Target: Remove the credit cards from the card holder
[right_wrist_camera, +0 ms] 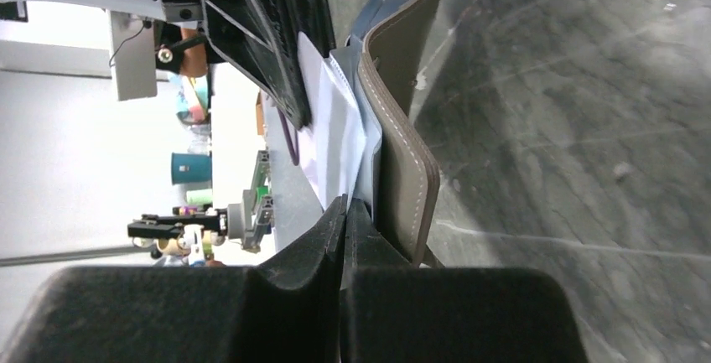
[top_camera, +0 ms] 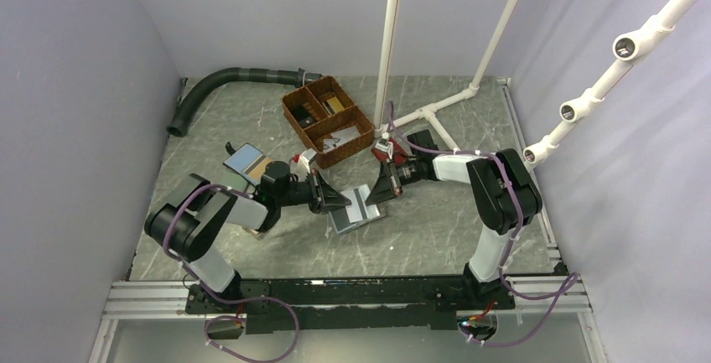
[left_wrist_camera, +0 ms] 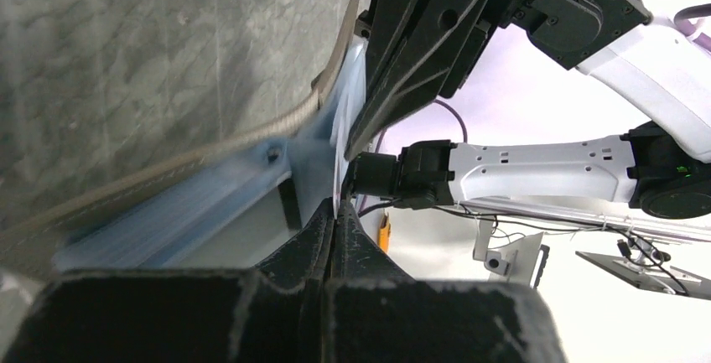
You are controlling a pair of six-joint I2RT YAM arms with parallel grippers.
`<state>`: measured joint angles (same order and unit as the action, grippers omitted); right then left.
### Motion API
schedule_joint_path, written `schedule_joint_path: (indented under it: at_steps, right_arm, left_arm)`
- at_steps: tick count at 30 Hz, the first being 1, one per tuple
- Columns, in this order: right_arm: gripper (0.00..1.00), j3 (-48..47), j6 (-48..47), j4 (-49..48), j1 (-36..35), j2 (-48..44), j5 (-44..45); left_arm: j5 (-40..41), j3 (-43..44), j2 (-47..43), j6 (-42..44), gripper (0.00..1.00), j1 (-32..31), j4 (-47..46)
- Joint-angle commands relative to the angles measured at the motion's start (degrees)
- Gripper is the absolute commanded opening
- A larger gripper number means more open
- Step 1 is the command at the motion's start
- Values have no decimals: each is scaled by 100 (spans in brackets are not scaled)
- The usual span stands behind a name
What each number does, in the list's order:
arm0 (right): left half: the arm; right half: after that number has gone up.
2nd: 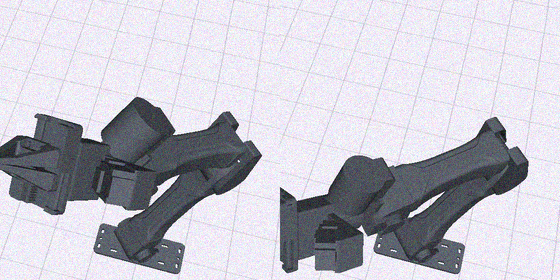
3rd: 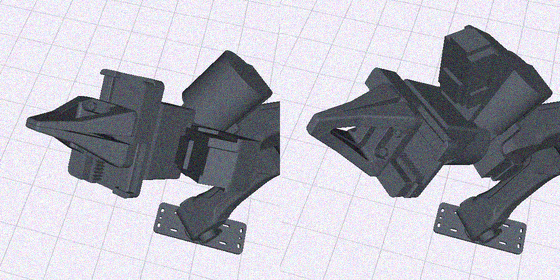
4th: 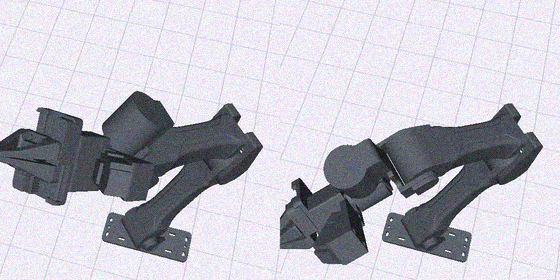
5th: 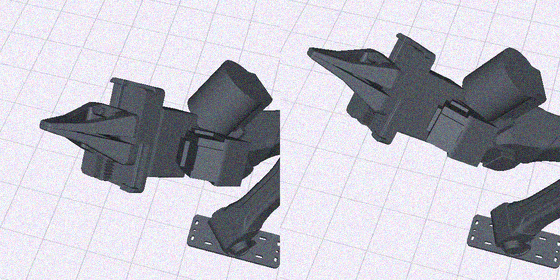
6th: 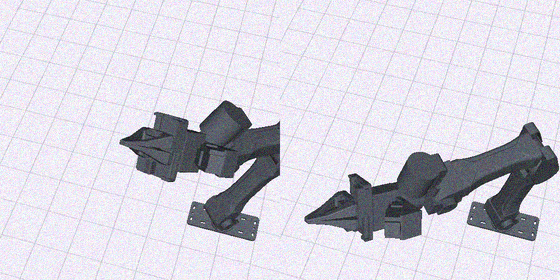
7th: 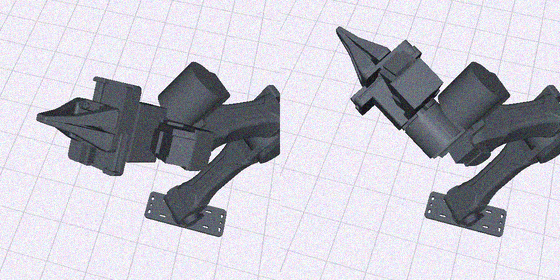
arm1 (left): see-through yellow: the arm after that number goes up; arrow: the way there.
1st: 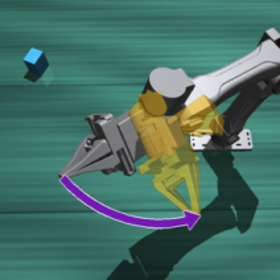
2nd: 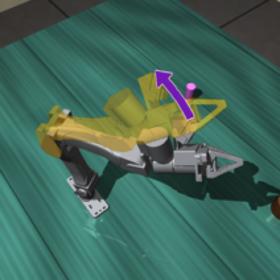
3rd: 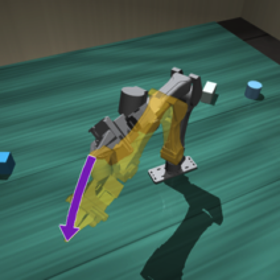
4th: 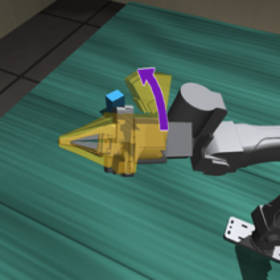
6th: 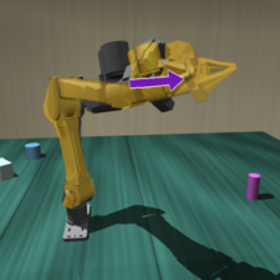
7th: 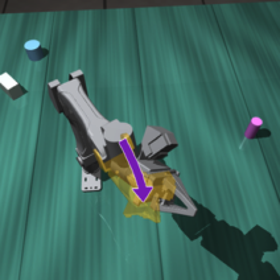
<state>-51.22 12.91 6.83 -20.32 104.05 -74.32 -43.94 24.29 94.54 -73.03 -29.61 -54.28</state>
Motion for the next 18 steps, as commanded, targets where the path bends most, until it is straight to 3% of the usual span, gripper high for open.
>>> schedule_joint_path:
  at_steps: [1,10,15,18]
  right_arm:
    - [0,-120,-428,224,168,129,238]
    - [0,-175,-745,532,168,148,439]
    - [0,-243,-1215,949,151,36,819]
    - [12,-271,-1564,1168,119,-89,1004]
  left_arm:
    - [-363,-65,-383,393,0,247,524]
    - [-455,-187,-372,562,0,337,757]
    - [-384,-36,-793,1099,0,415,1969]
    - [-237,157,-1147,1601,0,429,2822]
